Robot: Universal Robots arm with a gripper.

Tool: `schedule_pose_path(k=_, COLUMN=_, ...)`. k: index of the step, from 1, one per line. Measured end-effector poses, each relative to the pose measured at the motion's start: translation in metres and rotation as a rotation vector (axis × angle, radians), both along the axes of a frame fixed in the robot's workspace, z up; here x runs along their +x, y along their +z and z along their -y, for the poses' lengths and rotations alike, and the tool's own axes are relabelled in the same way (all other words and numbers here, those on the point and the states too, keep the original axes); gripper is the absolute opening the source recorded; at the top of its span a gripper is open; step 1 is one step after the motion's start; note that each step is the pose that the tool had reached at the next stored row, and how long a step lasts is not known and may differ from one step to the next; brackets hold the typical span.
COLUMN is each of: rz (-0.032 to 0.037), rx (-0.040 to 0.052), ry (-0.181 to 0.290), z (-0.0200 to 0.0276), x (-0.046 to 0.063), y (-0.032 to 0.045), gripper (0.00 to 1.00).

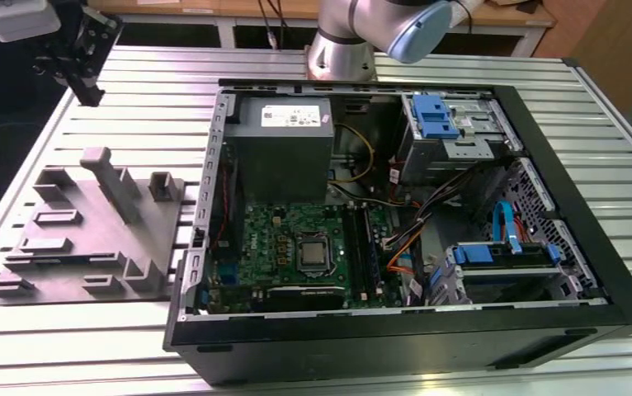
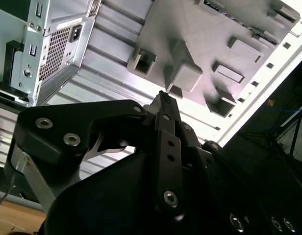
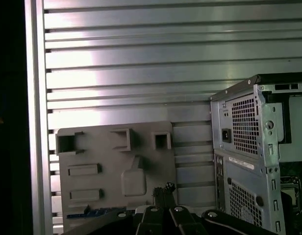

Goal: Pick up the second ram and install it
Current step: 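Reach for the second ram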

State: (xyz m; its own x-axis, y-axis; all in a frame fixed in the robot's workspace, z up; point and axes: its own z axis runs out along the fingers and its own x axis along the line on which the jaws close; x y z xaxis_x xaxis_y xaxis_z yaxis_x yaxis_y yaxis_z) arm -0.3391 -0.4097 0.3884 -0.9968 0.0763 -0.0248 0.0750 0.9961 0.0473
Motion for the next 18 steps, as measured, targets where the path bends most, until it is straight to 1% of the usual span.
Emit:
schedule_pose_path(k=8, rz=-0.0001, rx=-0.0001, ry=0.000, z=0.0144, x=-0.008, y=-0.0051, gripper=0.10)
schedule_pose_path(k=13, rz=-0.0001, rx=-0.0001, ry=0.000, z=0.0243, x=-0.015, y=-0.0086, gripper=0.10)
schedule_pose_path(k=18, rz=0.0000, rx=0.0000, ry=0.000, z=0.0327, x=-0.022, y=-0.0129, gripper=0.10)
